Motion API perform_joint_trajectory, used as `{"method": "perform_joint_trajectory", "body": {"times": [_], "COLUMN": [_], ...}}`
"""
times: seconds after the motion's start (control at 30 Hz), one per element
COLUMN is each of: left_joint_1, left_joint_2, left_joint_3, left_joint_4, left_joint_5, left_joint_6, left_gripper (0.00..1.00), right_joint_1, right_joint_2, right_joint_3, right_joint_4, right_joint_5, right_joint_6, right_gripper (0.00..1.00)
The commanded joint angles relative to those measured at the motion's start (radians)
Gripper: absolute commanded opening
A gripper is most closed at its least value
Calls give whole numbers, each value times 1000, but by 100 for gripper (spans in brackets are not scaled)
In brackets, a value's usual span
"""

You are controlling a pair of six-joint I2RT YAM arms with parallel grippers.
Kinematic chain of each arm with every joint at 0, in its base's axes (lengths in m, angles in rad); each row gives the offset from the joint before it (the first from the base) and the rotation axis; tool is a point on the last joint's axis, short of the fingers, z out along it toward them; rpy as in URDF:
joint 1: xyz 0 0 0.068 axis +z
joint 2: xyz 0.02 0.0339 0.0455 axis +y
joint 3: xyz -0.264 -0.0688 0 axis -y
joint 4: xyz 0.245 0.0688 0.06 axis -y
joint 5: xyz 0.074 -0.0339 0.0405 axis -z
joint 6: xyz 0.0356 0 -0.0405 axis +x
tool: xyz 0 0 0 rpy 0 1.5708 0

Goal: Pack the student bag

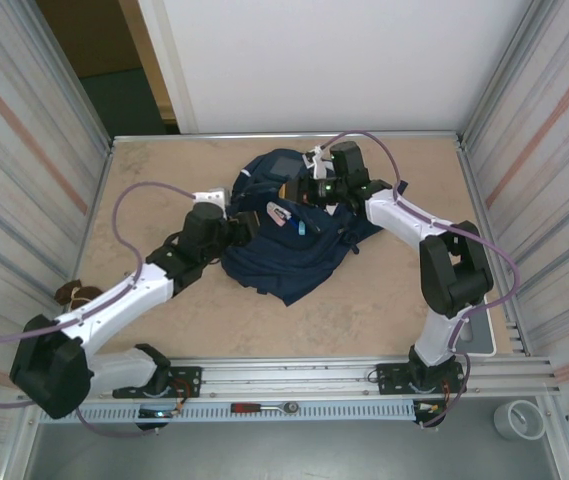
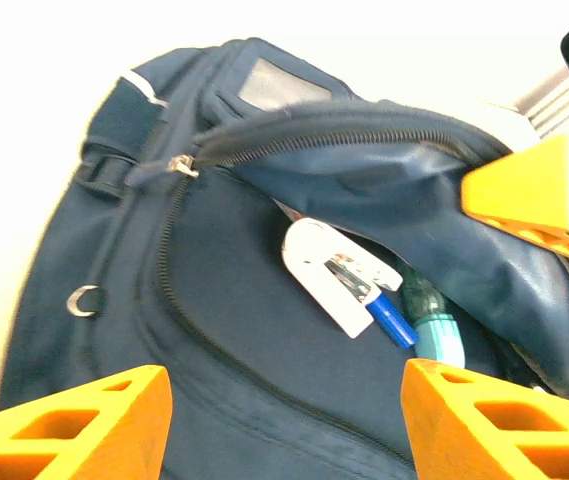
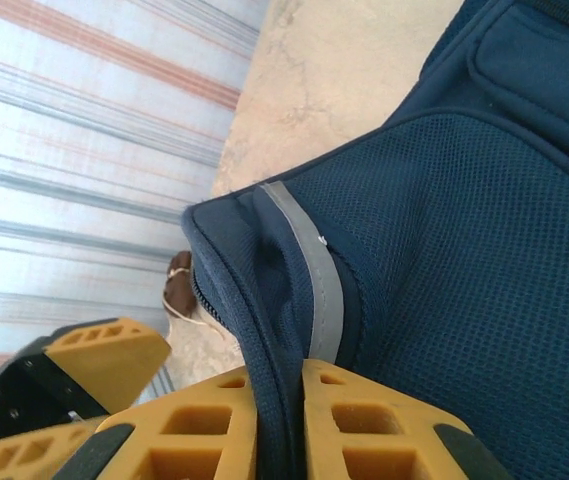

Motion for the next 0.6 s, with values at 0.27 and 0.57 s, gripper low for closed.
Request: {"method": "perform_joint_trajectory", "body": {"times": [0.27,0.57], "left_joint_1": [81,105], "left_joint_2": [-200,-267], "left_joint_3": [-130,-160], "left_joint_4": [-18,-43], "left_joint_5": [-66,-60], "left_joint_6": [33,43], "left_gripper": [69,72], "right_joint_1": [72,166], "right_joint_2": [-72,-102], "right_joint_3": [-30,-76], "right_joint_4": [-59,-109], "right_joint_5": [85,139], "right_joint_6": [-52,-86], "right_gripper": [22,27]}}
